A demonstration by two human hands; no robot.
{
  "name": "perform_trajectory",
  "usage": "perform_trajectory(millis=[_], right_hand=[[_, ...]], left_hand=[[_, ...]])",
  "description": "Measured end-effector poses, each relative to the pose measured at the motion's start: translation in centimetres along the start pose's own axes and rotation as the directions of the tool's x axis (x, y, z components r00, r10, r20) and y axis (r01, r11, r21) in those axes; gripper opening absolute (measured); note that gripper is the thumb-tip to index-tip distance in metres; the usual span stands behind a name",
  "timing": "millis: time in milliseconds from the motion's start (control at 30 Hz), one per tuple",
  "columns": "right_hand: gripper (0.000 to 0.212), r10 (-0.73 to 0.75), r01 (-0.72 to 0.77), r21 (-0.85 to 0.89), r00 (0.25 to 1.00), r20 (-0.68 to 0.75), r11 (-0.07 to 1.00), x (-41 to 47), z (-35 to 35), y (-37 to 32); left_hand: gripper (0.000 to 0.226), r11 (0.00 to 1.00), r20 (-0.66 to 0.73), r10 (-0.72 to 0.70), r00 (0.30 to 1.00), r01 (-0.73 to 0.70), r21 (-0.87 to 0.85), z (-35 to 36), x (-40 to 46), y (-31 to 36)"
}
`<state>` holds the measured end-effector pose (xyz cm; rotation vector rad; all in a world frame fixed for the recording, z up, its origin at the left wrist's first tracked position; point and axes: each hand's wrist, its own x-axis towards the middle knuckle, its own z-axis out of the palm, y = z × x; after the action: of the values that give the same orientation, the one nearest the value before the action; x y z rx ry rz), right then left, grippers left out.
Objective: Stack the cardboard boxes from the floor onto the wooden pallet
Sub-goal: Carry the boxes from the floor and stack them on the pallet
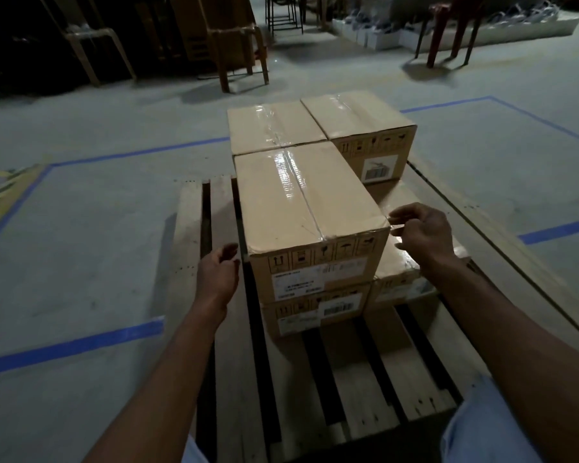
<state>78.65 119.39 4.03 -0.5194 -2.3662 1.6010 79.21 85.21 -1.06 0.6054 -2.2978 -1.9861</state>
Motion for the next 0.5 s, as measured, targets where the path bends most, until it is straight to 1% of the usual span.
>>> perform_trajectory(millis=[67, 100, 200, 267, 300, 400, 500], right_hand=[[0.032, -0.078, 0.072, -0.072, 0.994, -0.072, 0.995, -0.2, -0.2, -0.2], [0.031, -0.107, 0.099, -0.090, 0.991, -0.079, 0.991, -0.2, -0.2, -0.2], [0.028, -0.153, 0.146, -0.166, 0.988, -0.028, 0.975, -0.9, -0.1, -0.9], [0.028, -0.094, 0.092, -0.208, 0.996, 0.000, 0.974, -1.9, -0.3, -0.9], [0.029, -0.047, 0.046, -0.224, 0.999, -0.001, 0.974, -2.7, -0.4, -0.8], [0.029, 0.111, -0.113, -0.226, 0.994, -0.021, 0.968, -5.6, -0.9, -1.1], [0.021, 0.199, -0.172, -0.258, 0.977, 0.081, 0.951, -11.2, -2.2, -2.6]], left_hand=[[0.045, 0.999, -0.021, 0.043, 0.999, -0.043, 0.032, -0.8, 0.0, 0.7], [0.044, 0.998, -0.026, 0.050, 0.998, -0.049, 0.035, -1.1, 0.1, 1.1], [0.036, 0.995, -0.025, 0.068, 0.997, -0.066, 0.071, -1.9, -0.4, 2.2], [0.033, 0.994, -0.037, 0.045, 0.998, -0.041, 0.104, -2.4, -1.8, 2.6], [0.033, 0.992, -0.036, 0.008, 0.999, -0.003, 0.128, -2.6, -3.0, 2.5], [0.031, 0.973, -0.004, -0.154, 0.988, 0.153, 0.173, -2.8, -8.0, 2.7], [0.025, 0.940, 0.068, -0.306, 0.950, 0.290, 0.180, -3.1, -13.5, 4.3]])
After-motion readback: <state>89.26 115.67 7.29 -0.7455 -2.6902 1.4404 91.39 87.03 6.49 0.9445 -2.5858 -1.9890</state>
